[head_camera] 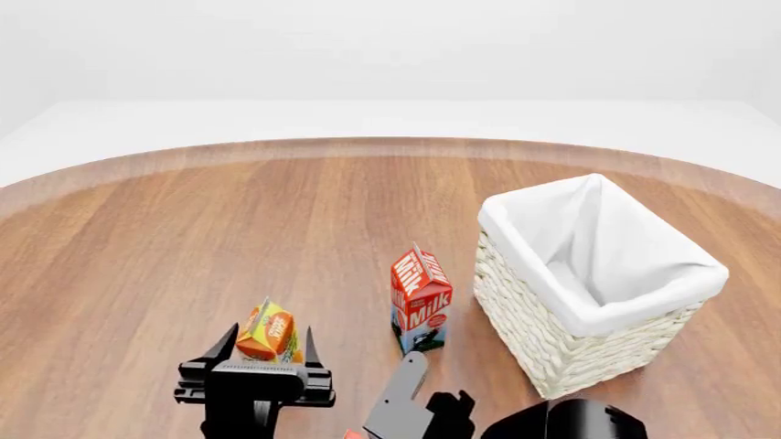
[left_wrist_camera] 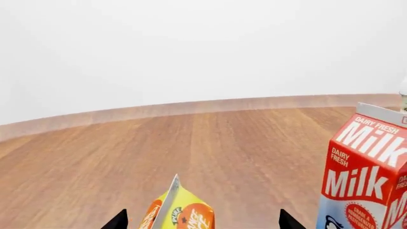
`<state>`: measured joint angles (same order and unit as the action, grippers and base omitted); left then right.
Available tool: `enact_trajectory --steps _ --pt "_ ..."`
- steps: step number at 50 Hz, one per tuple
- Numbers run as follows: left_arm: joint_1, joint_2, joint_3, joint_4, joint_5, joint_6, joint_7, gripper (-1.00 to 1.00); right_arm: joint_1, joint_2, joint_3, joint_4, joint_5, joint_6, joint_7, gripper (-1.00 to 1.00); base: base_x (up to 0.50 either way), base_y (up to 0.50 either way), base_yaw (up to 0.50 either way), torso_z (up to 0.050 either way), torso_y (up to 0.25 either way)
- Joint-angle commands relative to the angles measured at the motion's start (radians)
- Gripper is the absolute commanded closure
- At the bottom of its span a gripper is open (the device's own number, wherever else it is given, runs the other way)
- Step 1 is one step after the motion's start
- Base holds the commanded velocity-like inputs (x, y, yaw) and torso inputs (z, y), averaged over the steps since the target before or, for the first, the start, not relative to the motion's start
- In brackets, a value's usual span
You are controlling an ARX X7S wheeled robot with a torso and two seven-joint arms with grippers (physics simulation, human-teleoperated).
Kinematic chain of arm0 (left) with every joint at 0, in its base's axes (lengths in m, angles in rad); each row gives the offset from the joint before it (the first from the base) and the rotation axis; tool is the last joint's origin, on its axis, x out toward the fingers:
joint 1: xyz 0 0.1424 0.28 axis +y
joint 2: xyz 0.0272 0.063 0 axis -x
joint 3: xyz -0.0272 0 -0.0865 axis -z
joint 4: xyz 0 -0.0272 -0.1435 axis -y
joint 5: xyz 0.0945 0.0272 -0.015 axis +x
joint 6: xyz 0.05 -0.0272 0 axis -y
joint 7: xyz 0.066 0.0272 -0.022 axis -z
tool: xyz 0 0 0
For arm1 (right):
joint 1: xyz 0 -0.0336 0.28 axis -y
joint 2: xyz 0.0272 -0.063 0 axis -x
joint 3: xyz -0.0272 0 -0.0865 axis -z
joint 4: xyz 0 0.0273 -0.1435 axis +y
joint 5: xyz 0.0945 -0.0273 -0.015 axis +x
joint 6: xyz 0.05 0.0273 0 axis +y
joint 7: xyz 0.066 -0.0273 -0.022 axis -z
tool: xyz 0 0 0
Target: Pick up the cream cheese box and the butter, and put them in the basket.
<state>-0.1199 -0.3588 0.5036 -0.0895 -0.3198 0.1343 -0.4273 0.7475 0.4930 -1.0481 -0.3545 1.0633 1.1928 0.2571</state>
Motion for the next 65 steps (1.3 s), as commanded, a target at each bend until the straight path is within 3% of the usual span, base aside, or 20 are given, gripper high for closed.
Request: enact_trajectory --steps 1,42,43,65 --pt "0.001 -0.003 0.002 0.009 -0.003 -0.007 -0.003 -1.00 -0.005 -0.007 -0.021 0.020 -0.018 -0.014 -0.012 -1.00 0.00 0.00 0.00 0.000 0.000" --pt "-0.001 -0.006 0.007 0.008 -0.006 -0.005 -0.007 -1.00 -0.015 -0.015 -0.068 0.079 -0.057 -0.049 -0.038 -1.00 0.00 0.00 0.00 0.000 0.000" --pt "-0.001 -0.006 0.007 0.008 -0.006 -0.005 -0.007 -1.00 -0.016 -0.016 -0.066 0.081 -0.060 -0.051 -0.032 1.00 0.00 0.00 0.00 0.000 0.000" --pt "-0.002 -0.008 0.010 0.008 -0.008 -0.004 -0.009 -1.00 -0.009 -0.006 -0.030 0.054 -0.017 -0.039 0.003 1.00 0.00 0.00 0.00 0.000 0.000"
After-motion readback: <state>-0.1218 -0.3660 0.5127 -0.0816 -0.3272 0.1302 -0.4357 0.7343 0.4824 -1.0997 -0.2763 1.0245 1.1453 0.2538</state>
